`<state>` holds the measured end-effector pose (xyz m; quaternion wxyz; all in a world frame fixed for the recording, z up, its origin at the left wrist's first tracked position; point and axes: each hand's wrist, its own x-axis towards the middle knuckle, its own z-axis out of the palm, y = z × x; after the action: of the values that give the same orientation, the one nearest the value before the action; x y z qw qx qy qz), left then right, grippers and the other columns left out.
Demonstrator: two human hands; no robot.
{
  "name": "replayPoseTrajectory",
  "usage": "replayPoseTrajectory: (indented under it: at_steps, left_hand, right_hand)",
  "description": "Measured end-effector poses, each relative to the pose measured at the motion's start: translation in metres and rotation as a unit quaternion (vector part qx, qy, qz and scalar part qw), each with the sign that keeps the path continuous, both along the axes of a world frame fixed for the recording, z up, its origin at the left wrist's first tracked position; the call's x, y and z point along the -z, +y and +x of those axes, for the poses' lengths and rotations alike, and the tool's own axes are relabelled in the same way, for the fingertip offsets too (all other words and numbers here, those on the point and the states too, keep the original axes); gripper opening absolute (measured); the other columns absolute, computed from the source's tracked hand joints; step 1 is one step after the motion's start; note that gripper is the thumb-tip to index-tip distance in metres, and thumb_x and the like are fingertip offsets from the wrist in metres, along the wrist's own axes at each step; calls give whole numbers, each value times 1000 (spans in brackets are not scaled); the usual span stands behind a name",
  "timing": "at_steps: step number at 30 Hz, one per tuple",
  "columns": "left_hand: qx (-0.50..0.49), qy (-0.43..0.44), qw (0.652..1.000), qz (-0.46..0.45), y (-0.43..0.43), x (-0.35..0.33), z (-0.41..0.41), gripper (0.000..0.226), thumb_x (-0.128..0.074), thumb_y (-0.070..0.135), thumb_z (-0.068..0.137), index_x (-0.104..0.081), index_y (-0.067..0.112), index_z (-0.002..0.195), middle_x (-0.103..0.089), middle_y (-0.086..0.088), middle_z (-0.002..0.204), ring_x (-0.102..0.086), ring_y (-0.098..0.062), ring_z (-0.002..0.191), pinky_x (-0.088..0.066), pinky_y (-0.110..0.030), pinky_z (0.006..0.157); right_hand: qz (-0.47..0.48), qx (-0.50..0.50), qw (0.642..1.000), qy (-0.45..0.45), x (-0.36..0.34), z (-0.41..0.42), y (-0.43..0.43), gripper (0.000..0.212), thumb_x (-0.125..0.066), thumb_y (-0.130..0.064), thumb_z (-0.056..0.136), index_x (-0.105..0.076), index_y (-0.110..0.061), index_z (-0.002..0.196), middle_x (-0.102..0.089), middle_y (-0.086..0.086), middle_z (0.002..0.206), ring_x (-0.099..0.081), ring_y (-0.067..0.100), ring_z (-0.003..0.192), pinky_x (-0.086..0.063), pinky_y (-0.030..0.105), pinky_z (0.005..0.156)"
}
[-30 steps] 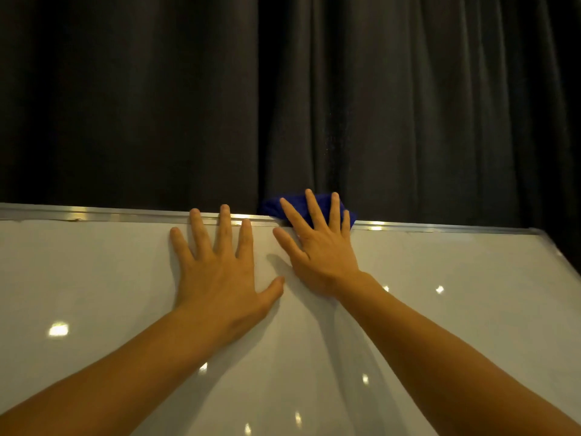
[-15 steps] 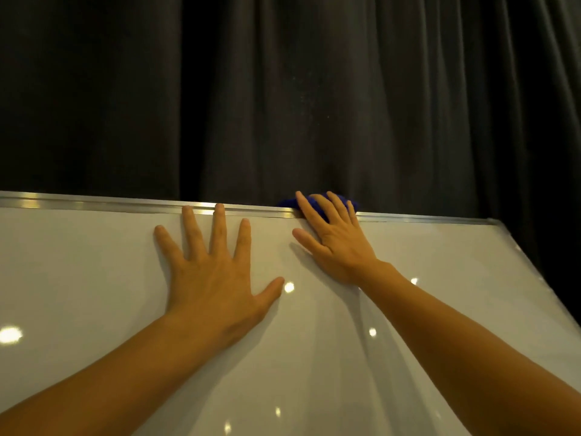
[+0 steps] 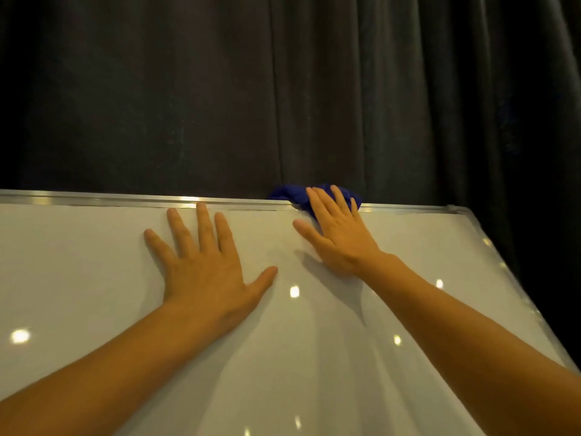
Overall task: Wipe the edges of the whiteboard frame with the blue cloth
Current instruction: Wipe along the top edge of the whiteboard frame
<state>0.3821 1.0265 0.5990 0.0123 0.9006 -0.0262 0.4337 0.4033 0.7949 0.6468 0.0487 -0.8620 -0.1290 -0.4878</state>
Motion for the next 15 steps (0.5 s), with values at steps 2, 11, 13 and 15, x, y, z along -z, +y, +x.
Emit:
replayPoseTrajectory:
  at_steps: [2, 11, 13, 15]
  left_hand:
    - [2, -4, 1000, 7, -34, -3, 0, 113, 1, 93, 63, 24, 24, 150, 27, -17, 159, 23, -51, 142, 4, -75, 109]
    - [33, -8, 998, 45, -96, 4, 6, 113, 2, 94, 61, 32, 26, 145, 35, -16, 156, 30, -52, 138, 7, -74, 108]
    - [29, -9, 999, 45, -107, 4, 7, 113, 1, 93, 62, 31, 24, 146, 34, -16, 157, 29, -53, 139, 6, -74, 108]
    - [31, -10, 999, 38, -125, 1, 7, 113, 1, 93, 63, 28, 23, 148, 31, -16, 158, 28, -55, 138, 6, -75, 107]
  right_hand:
    - [-23, -55, 998, 1, 1, 5, 10, 89, -7, -83, 83, -3, -32, 156, -4, -8, 166, 12, 16, 151, 17, 42, 119]
    - [16, 9, 1000, 3, -11, 13, -118, 69, -9, -79, 87, 0, -51, 150, 4, -11, 166, 16, 25, 151, 11, 49, 120]
    - [41, 13, 999, 19, -7, 13, -118, 68, -8, -81, 83, 0, -57, 146, 3, -10, 166, 18, 27, 150, 11, 52, 120]
    - [9, -25, 999, 19, -4, 16, -91, 63, -7, -86, 81, 3, -65, 140, 1, -12, 166, 19, 26, 150, 15, 51, 119]
